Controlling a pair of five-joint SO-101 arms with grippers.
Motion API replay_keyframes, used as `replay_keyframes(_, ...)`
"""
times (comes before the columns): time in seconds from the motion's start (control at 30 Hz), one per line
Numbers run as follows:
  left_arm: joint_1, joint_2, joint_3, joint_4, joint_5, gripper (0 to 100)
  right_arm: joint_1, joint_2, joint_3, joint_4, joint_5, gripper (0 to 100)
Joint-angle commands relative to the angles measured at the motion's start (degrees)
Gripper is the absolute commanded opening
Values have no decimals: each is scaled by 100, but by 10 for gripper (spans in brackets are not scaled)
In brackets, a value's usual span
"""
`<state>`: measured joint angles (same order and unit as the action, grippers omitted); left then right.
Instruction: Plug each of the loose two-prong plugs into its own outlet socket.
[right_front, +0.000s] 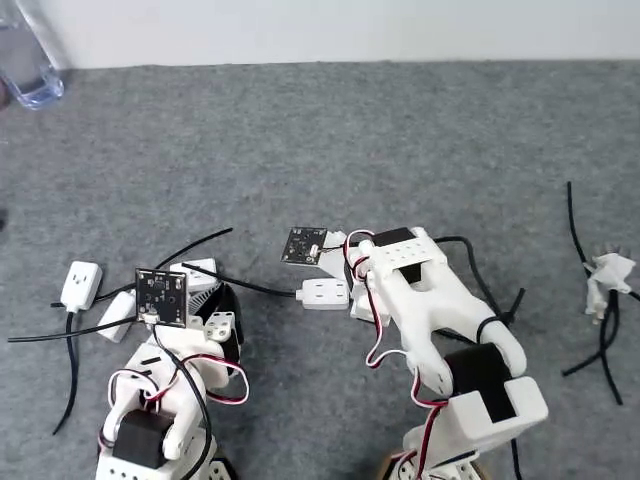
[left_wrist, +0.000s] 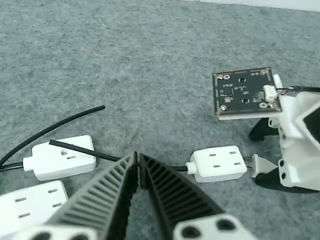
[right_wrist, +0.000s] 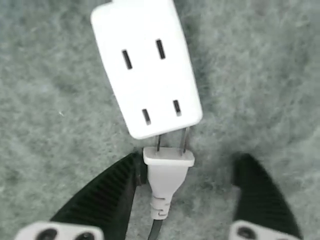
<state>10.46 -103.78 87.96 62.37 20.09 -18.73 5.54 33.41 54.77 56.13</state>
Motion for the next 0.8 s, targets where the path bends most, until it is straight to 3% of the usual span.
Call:
replay_keyframes(0.0, -26, -70, -13, -114, -26, 13, -4, 13, -176, -136, -53, 158)
replay_keyframes(0.23, -26, -70, -13, -114, -26, 13, 163, 13, -176, -145, -53, 8)
replay_keyframes(0.53, -18, -70, -13, -141, -26, 13, 154, -303, -176, -101, -360, 9)
replay_keyframes(0.77, 35, -62, 171, -809, -9, 13, -198, -1684, 396, 31, -782, 8)
